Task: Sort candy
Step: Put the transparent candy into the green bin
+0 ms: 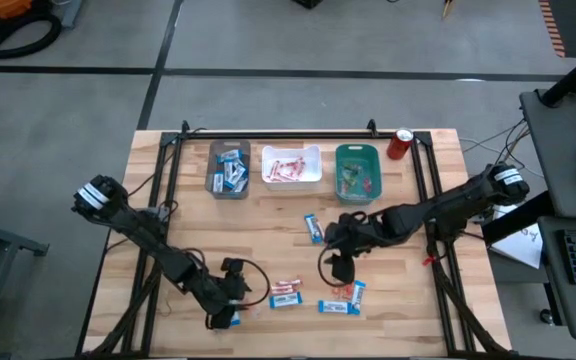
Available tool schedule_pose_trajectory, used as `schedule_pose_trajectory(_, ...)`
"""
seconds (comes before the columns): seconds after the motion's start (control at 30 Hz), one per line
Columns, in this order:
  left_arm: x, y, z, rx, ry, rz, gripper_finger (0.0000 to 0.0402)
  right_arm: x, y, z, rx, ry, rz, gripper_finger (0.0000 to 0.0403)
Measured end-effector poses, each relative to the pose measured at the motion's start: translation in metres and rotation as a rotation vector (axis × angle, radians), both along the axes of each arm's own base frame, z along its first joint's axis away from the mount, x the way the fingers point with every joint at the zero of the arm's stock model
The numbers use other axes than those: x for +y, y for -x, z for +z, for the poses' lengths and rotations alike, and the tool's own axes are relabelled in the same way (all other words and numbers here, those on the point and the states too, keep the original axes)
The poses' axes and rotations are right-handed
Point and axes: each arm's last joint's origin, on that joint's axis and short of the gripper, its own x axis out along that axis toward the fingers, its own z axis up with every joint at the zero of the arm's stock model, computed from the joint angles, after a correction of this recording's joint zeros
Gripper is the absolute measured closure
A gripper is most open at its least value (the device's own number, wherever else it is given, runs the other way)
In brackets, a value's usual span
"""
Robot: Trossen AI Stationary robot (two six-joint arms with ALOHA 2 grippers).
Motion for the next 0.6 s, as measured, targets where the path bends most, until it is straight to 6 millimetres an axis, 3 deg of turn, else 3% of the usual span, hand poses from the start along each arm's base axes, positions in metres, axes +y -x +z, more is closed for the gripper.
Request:
schedule_pose_trajectory(0.4, -0.007, -0.005, -0.025, 0.034, -0.026, -0.081, 0.0181, 0.0, 0.002, -0.004, 0.008, 0.015, -0.051, 0.0209)
schedule_pose_trajectory(0.6, -0.007, -0.005, -0.026, 0.04, -0.037, -0.079, 0.022, 0.0, 0.002, -0.004, 0.008, 0.015, -0.052, 0.0209)
